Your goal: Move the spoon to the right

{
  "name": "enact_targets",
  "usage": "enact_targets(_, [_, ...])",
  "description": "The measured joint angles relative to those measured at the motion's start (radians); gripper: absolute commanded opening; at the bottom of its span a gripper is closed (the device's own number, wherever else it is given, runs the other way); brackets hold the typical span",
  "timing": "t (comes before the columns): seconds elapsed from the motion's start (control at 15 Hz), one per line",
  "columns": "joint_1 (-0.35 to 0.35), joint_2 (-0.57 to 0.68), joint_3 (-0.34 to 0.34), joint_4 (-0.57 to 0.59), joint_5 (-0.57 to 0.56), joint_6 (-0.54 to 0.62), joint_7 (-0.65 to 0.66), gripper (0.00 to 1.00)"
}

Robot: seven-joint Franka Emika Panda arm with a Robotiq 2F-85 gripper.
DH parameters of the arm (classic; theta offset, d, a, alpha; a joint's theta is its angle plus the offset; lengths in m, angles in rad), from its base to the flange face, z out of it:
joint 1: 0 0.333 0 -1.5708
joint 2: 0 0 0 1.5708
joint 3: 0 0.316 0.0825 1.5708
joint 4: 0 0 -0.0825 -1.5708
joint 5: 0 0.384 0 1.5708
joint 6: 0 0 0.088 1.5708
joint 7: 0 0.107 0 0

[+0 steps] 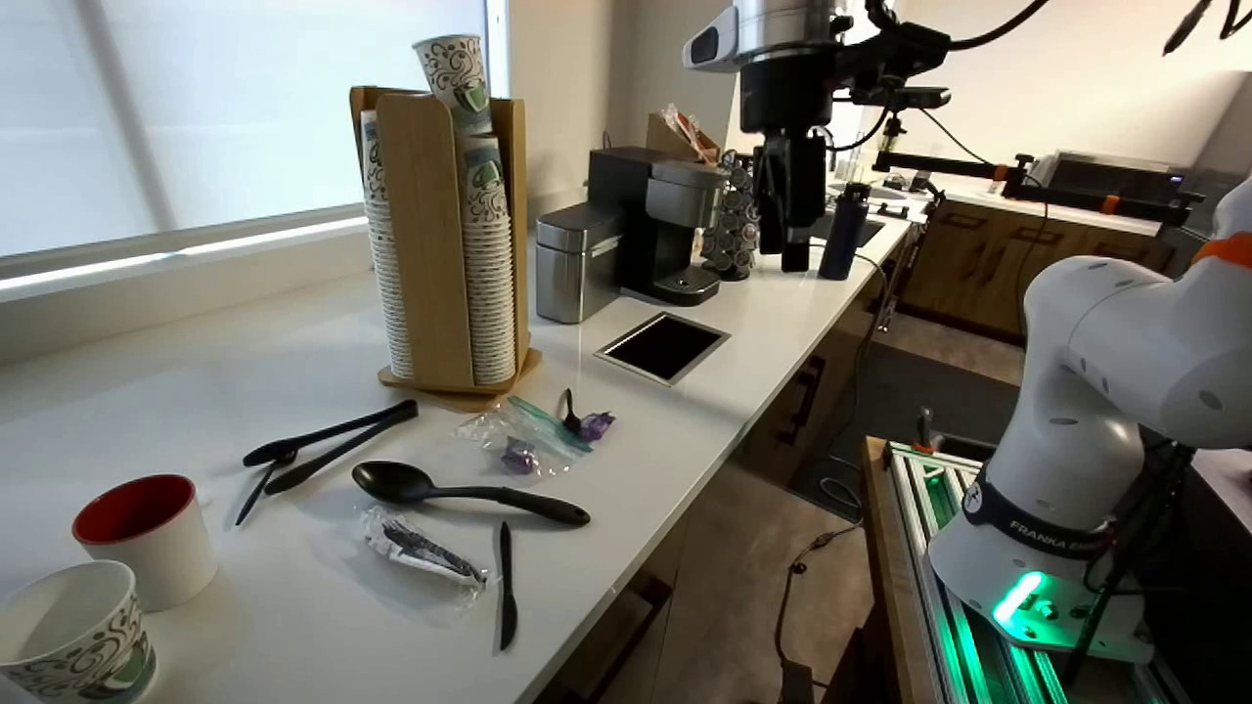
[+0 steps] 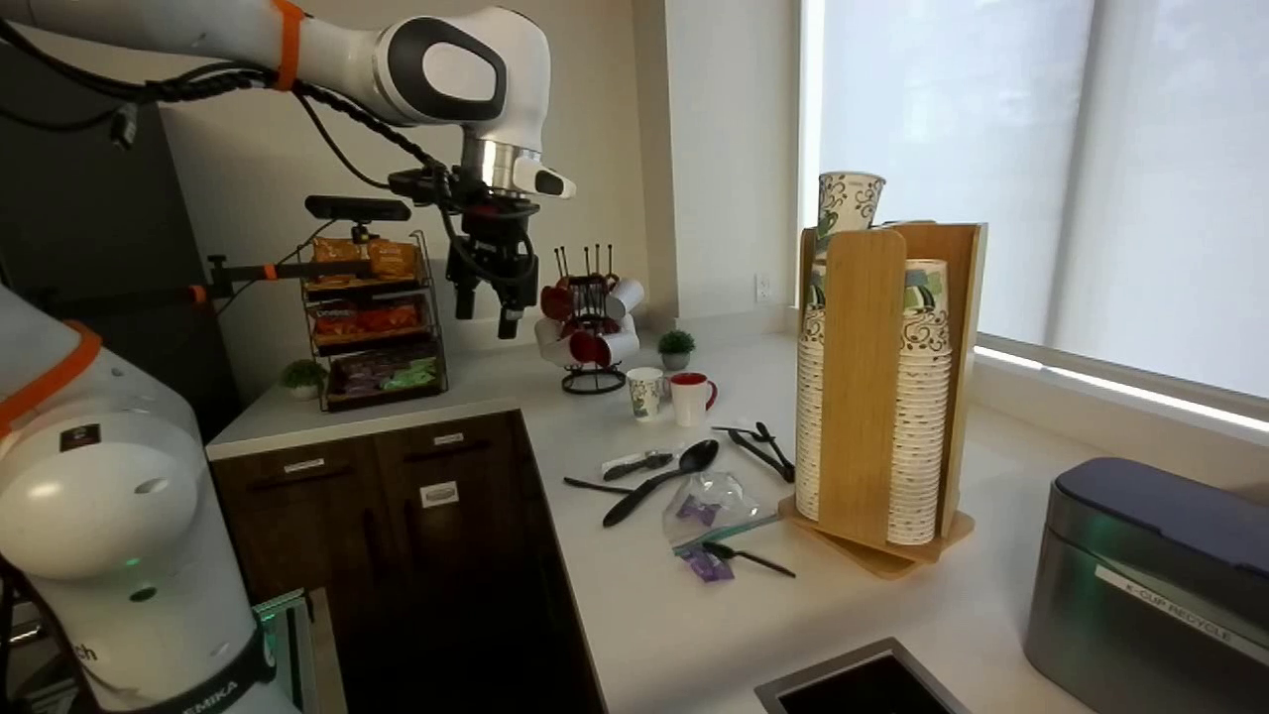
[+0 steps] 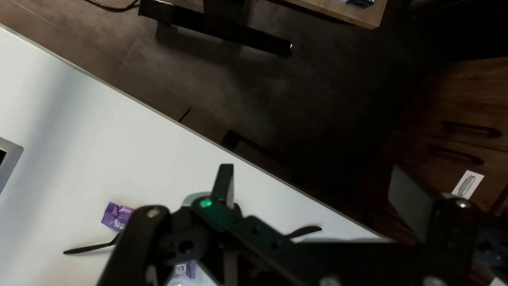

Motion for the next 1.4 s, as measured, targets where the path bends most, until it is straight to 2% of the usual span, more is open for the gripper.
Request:
enact_targets(0.67, [-0.006,0.000,0.005,0.000,0.000,0.006,0.013,1.00])
enact_targets(0.93, [-0.025,0.016,0.094,-0.017,-0.050,0.229,0.161,1.00])
enact_targets(1.2, [-0.059,0.139,0.216,-0.018,-0.234,0.443,0.359,1.00])
enact_targets(1.4, [-0.092,0.250,0.264,0.016,-0.343,0.446,0.522,1.00])
